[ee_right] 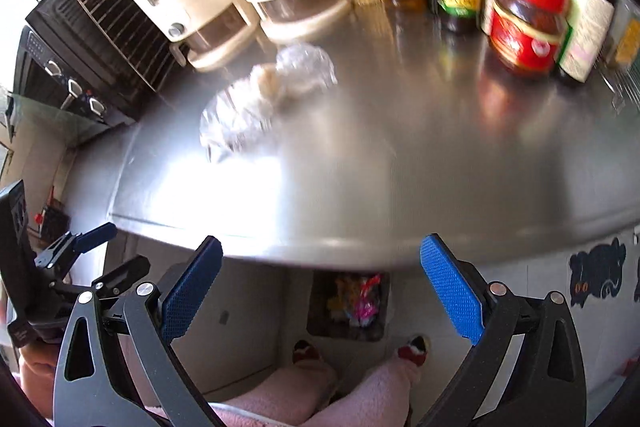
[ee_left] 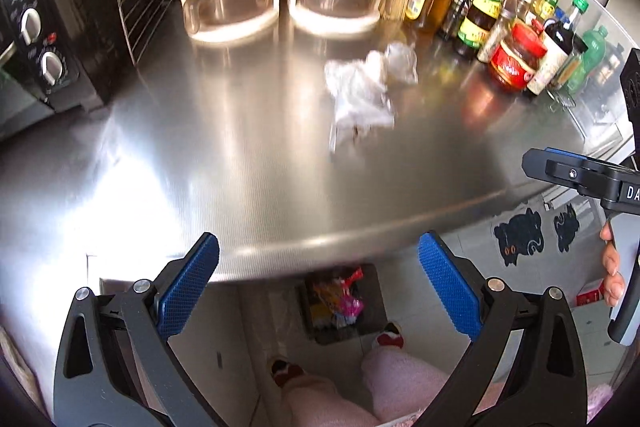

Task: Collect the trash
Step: 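Grasp a clear plastic bag with the left tool while the right tool grasps another, then carry both clear plastic bags down over the floor bin, then open both tools to drop the clear bags into the bin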

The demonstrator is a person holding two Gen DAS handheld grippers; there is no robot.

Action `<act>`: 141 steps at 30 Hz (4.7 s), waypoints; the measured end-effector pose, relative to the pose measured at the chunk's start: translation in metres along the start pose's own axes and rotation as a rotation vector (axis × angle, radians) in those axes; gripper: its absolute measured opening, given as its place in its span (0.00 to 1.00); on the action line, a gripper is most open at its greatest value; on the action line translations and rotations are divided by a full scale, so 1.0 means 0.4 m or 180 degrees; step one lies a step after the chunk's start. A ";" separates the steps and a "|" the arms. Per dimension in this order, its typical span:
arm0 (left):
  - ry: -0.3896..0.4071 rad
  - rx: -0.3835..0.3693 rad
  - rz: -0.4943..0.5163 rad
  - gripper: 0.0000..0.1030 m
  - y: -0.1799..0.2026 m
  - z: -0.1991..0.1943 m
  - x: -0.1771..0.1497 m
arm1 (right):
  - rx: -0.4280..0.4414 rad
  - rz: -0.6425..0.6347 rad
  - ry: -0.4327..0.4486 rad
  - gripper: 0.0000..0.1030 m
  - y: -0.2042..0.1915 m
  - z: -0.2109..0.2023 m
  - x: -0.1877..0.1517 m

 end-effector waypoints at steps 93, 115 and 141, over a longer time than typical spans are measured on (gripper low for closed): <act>-0.0563 -0.0379 -0.0091 0.03 0.058 0.047 -0.270 | 0.0017 -0.0329 -0.0401 0.04 0.006 0.057 -0.203; -0.1314 -0.0557 -0.0424 0.03 0.027 0.508 -0.442 | -0.0171 0.0170 -0.1076 0.04 0.124 0.492 -0.425; -0.1457 -0.0624 -0.0463 0.11 0.025 0.707 -0.465 | -0.0104 0.0405 -0.1267 0.07 0.155 0.716 -0.498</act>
Point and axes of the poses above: each gripper's, at about its wrist camera, not at the fingertips, and z roughly the way its jaws point, y to its right, x to its top, the point moved 1 cm from there along z, roughly the way its jaws point, and after that the axes turned 2 degrees about -z, right-handed, at the moved point
